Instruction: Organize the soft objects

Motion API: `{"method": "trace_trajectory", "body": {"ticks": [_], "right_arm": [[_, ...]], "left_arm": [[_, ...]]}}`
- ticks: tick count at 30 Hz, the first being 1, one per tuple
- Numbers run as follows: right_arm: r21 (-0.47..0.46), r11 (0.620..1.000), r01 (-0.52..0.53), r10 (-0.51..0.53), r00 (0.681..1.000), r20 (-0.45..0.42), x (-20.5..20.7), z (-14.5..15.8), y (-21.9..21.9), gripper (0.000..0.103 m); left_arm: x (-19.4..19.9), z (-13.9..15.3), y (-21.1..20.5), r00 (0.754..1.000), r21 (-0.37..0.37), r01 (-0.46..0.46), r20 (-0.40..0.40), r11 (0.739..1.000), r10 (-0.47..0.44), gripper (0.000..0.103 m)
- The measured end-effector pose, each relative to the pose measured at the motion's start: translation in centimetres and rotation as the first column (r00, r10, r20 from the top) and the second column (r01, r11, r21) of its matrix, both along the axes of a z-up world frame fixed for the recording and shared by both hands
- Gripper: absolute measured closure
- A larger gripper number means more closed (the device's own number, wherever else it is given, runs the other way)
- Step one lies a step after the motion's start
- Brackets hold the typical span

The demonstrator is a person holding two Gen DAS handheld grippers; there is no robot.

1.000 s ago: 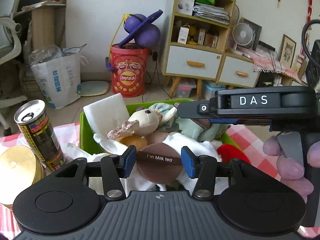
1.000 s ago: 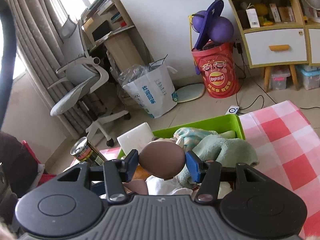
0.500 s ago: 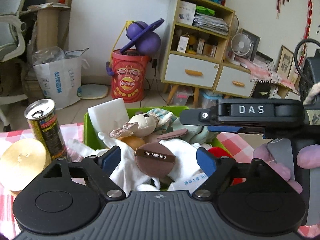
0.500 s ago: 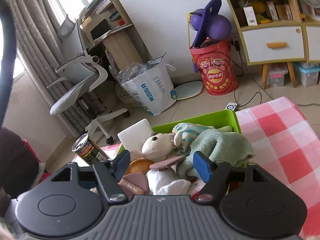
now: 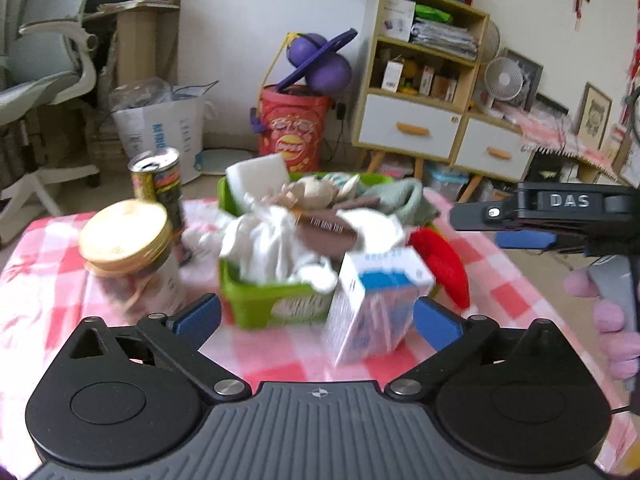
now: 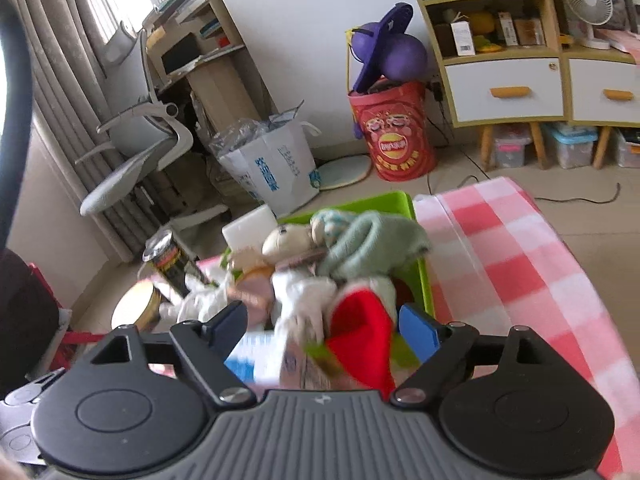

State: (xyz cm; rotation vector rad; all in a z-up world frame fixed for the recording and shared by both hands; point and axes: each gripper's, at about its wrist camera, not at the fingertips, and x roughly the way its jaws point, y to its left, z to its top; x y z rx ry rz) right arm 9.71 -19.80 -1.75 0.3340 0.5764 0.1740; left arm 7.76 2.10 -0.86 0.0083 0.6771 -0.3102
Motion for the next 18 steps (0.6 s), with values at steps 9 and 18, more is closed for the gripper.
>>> {"method": "trace_trajectory", "body": {"ticks": [9,18], "right_arm": [[-0.069,0.997,0.032,-0.036,0.998,-0.051,-6.3,0.1,1.9,0.038],[-0.11,0.992,0.06,-0.07,0.994,-0.083,-11.1,-0.3,4.0,0.032]], "left_arm": [[-4.5,0.9,1.0,0.988,-0.024,-0.119,-0.099,0.993,0.116,0.005],[-7.9,0.3,0.8,0.965,0.086,-0.201,-0.156,0.976,0.212,0.005]]}}
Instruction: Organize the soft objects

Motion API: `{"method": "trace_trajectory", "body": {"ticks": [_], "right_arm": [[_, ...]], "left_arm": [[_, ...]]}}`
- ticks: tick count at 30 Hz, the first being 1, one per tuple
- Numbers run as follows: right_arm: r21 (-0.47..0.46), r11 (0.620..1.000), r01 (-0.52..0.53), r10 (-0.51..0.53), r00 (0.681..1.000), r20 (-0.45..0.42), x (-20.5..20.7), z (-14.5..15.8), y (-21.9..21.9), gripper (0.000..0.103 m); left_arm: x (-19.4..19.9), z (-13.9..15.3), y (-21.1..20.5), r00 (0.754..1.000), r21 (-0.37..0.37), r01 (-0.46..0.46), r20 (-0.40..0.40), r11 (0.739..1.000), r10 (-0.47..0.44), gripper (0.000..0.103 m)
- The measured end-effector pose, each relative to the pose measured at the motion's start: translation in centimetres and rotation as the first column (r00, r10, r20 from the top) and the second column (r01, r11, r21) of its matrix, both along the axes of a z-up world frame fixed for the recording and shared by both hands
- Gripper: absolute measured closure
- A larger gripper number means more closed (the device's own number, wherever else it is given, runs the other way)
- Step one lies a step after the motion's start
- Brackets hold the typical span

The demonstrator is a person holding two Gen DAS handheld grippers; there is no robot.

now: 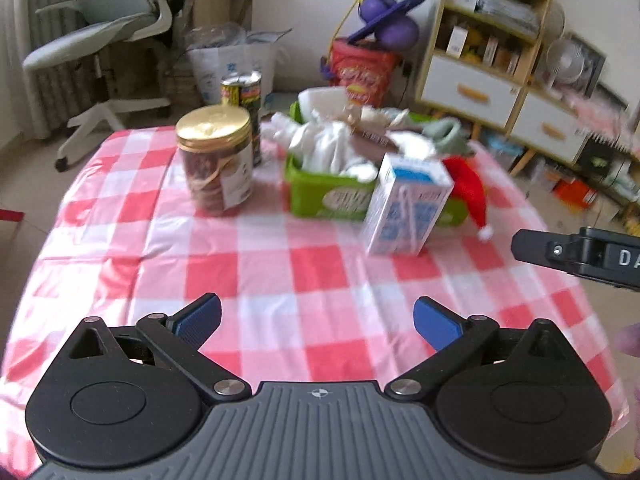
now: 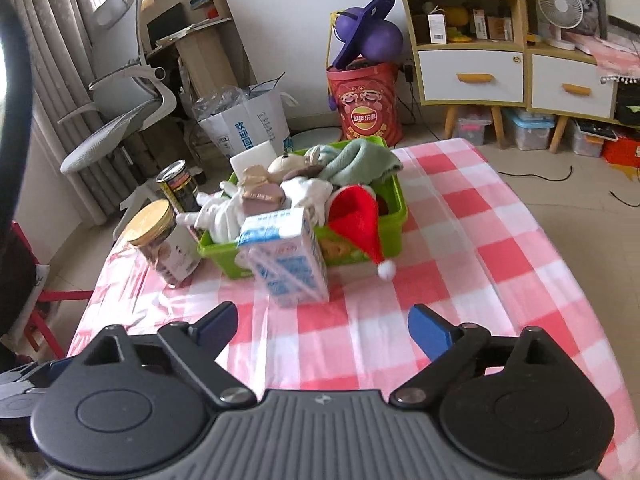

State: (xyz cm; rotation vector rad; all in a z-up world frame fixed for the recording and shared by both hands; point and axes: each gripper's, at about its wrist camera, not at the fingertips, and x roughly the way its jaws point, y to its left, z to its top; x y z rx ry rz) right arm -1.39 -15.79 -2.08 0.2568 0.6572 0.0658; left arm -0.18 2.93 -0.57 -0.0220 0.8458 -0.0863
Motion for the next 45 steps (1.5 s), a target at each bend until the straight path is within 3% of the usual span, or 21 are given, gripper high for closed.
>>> {"method": "trace_trajectory", "body": {"ticks": [3,6,10,19,45], "right_arm": [[-0.014,1.0,0.004,-0.005,0.999,-0.043,-0.3,-0.2,0.6,0.032],[-0.039,0.999,-0.005,0.004,1.0,-0.031,-0.9,0.0,1.0,0.031],[-0.079,0.997,0.004,-0.008,0.999,-0.054,-1.0,-0.4,1.4,0.03],[-0.071,0.997,0.021,-0.029,0.993,-0.117,-0.5,-1.4,0.7,0.029],[-0.083,0.996,0.03,-0.039,0.994,-0.103,-0.8,-1.0,0.9,0.029]], "left_arm": [[-0.8,-0.2,-0.3,1.0,0.033,-0.015,-0.011,0.999,0.016,0.005],[-1.2,-0.1,-0.6,1.0,0.048,-0.004,-0.025,0.999,0.005,0.005],[-1.3,0.1,-0.9,0.999,0.04,-0.011,-0.041,0.999,0.013,0.005],[-0.6,0.1,-0.6,0.995,0.012,-0.054,-0.082,0.998,0.055,0.005],[-0.9,0.2,-0.1,0.989,0.04,-0.119,-0.083,0.992,0.122,0.005]]}}
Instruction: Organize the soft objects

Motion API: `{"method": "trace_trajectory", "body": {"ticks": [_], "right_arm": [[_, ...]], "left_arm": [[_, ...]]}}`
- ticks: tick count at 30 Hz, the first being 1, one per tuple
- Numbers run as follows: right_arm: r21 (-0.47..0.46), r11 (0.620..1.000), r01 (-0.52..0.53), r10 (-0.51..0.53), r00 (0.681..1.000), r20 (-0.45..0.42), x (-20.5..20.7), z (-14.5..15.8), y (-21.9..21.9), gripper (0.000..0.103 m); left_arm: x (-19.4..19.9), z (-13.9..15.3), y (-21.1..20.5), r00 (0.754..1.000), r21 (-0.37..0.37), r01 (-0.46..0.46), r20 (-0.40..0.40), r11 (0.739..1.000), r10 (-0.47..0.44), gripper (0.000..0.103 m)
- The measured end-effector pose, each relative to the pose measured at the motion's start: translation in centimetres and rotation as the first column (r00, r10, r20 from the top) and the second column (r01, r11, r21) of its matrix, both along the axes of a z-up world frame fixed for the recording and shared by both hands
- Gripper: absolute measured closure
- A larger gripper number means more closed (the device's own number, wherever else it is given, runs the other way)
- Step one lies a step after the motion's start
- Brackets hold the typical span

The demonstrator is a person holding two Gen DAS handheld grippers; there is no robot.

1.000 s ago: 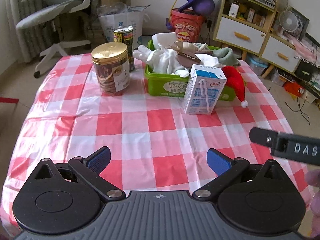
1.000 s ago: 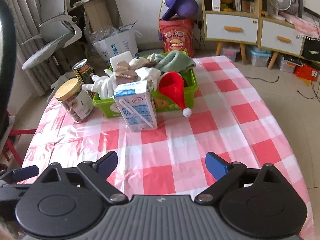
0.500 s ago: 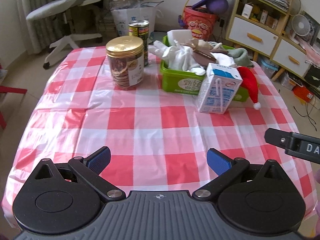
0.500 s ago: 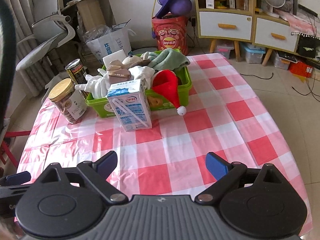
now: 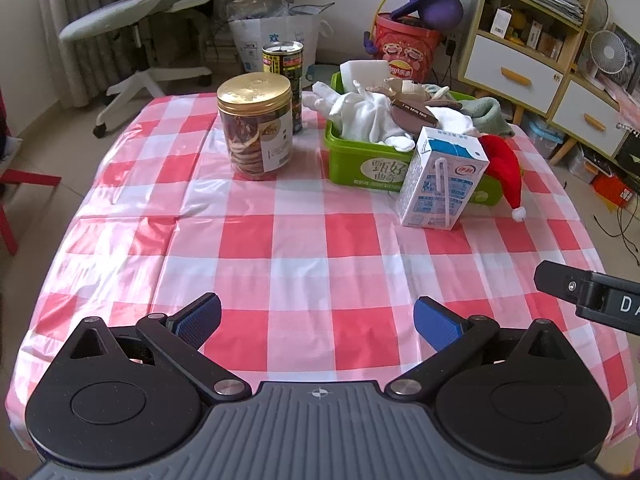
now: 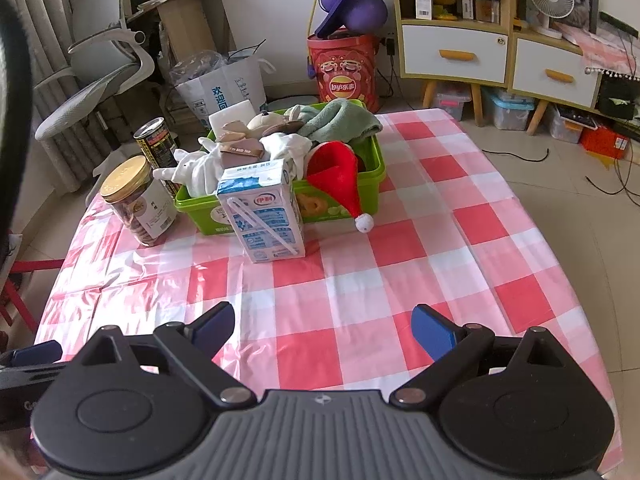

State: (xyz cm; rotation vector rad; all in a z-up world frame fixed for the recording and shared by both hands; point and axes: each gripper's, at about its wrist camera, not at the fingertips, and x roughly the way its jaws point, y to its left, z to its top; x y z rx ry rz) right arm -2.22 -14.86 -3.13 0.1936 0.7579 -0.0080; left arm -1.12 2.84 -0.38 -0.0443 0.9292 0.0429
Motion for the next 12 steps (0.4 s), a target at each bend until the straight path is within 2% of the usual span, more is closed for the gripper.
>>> {"method": "trace_trajectory", "body": {"ticks": [12], "right_arm": [[0.011,1.0,0.007,-0.007,1.0,-0.011,0.4,-0.48,-0.39,0.028]], "left_arm": [[0.35,-0.4,-0.23,1.0,-0.011,0.009,-0.004,1.0,-0.009,0.005]]}}
